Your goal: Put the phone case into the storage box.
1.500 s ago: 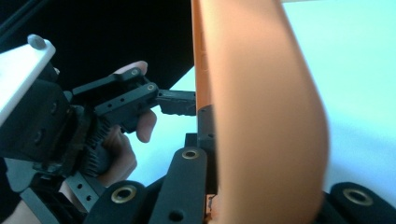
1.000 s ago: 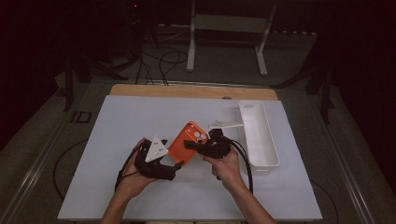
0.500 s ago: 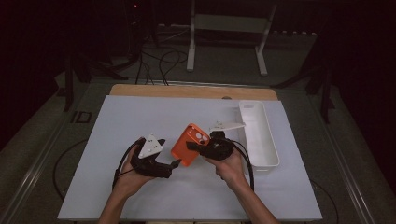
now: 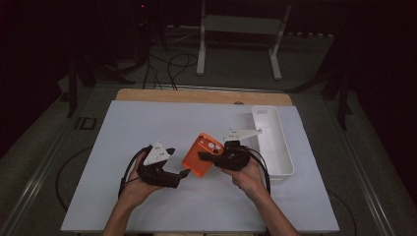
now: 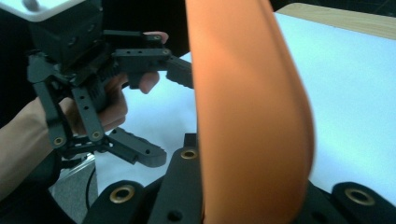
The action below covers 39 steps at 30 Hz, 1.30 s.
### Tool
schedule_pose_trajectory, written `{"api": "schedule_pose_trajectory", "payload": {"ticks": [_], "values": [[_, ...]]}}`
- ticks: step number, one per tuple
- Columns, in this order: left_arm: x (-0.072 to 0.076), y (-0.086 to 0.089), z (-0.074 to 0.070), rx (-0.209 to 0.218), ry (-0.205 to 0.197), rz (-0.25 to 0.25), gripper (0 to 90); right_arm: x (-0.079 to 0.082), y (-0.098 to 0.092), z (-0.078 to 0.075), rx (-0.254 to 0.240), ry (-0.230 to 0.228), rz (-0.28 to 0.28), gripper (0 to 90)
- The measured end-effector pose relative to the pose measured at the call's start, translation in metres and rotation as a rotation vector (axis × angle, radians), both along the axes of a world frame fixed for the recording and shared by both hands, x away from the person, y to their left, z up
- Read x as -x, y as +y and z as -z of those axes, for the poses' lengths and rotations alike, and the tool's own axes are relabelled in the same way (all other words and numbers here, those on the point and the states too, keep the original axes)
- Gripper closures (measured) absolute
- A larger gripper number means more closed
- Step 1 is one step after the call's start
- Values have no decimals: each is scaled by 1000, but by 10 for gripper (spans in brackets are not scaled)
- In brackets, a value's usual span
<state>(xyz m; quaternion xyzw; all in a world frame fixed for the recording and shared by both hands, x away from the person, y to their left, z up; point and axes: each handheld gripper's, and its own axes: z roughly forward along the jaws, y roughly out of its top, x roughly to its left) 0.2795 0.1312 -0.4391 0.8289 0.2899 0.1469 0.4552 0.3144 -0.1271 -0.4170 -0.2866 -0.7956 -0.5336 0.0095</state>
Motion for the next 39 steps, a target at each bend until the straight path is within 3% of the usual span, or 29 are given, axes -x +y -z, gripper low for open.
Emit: {"api": "schedule_pose_trajectory", "payload": {"ticks": [17,33,36,39], "values": [[0,-1,2,18,17,42,151,1,5,-4,14,-30,-81,866],[2,-2,4,52,31,136,158,4,12,-5,19,-56,-168,866],[2,-3,6,63,40,154,198,6,14,-5,21,-59,-192,867],[2,-3,8,76,56,184,295,7,17,-5,21,-66,-214,867]]}}
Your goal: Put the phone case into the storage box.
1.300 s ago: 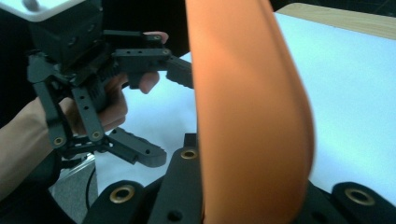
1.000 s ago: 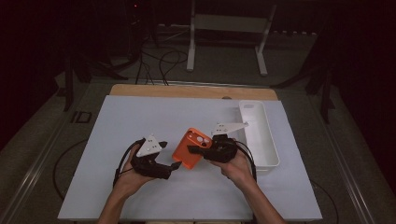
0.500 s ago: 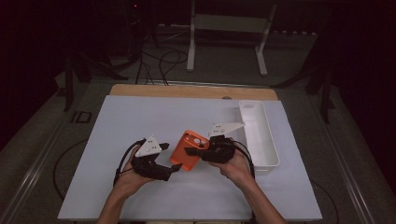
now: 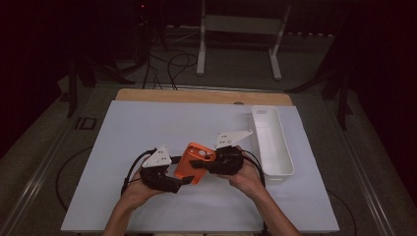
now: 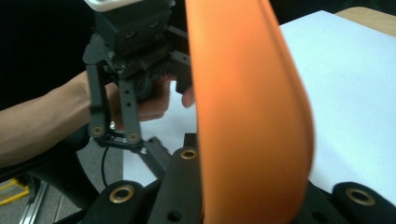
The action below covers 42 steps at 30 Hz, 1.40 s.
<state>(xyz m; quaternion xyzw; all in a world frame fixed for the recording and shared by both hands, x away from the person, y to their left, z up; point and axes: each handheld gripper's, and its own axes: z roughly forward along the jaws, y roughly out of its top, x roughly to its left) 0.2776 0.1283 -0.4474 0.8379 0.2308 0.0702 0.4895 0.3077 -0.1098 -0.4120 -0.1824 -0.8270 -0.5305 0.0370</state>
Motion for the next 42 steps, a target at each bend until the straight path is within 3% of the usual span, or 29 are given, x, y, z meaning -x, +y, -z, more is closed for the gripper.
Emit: {"api": "schedule_pose_trajectory", "payload": {"ticks": [8,16,22,27,31,37,42], "values": [[-1,3,2,28,31,69,599,1,2,1,-1,2,-38,867],[-2,7,4,53,49,117,736,-2,-1,2,-16,25,-58,844],[-3,6,5,61,51,119,835,-4,-2,3,-22,23,-39,739],[-1,5,4,55,35,109,849,-5,-1,4,-40,39,-18,642],[-2,6,5,48,33,86,851,-3,2,4,-3,9,36,490],[-3,7,4,49,25,59,851,-2,5,4,16,14,71,334],[-3,8,4,43,21,46,850,-2,5,4,31,10,111,269]]}}
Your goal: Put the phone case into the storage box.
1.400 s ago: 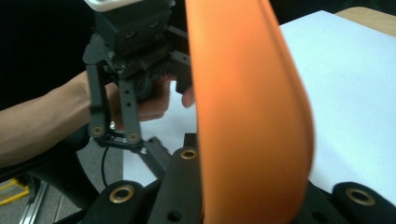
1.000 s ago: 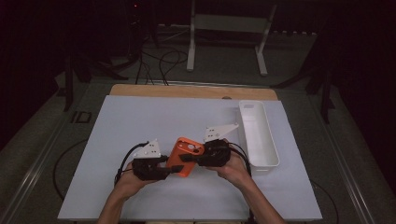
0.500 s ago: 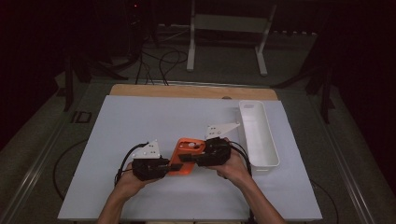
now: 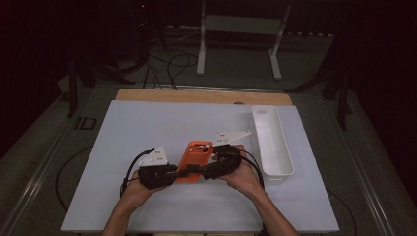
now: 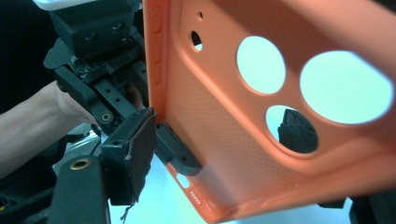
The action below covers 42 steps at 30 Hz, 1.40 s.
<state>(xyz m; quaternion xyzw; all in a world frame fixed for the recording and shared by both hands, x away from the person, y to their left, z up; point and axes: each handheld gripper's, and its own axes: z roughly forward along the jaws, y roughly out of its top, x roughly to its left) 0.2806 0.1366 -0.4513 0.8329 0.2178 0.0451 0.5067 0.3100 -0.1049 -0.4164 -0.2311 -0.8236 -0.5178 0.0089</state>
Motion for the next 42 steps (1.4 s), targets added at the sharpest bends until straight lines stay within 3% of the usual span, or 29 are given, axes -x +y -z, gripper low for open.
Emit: {"api": "schedule_pose_trajectory", "payload": {"ticks": [11,17,31,42], "values": [[0,3,-2,5,-10,-52,850,-1,-4,2,27,6,46,194],[0,4,-3,-2,-23,-91,850,2,-4,1,46,-28,77,148],[2,6,-6,-7,-67,-179,850,7,-4,-1,30,-57,125,128],[4,6,-9,-14,-103,-237,852,6,-8,-2,7,-49,174,126]]}}
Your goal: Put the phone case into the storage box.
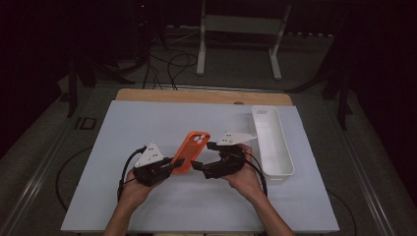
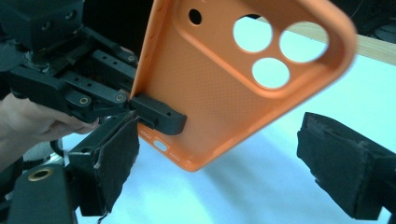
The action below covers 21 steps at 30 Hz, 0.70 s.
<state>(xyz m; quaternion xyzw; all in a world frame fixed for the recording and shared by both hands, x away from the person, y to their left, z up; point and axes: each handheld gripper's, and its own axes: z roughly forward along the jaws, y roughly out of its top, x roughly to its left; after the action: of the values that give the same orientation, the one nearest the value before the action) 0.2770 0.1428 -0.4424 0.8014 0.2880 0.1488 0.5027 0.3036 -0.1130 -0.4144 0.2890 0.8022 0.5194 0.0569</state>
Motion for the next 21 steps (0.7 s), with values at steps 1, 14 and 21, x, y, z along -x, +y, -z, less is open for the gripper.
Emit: {"api": "schedule_pose_trajectory", "payload": {"ticks": [1,14,21], "values": [[0,0,0,-1,-4,-6,852,0,-1,-1,-5,0,15,121],[2,-1,0,-12,-33,-63,852,0,-2,-5,-44,2,53,112],[2,-3,0,-21,-43,-71,852,-2,0,-8,-63,12,67,112]]}}
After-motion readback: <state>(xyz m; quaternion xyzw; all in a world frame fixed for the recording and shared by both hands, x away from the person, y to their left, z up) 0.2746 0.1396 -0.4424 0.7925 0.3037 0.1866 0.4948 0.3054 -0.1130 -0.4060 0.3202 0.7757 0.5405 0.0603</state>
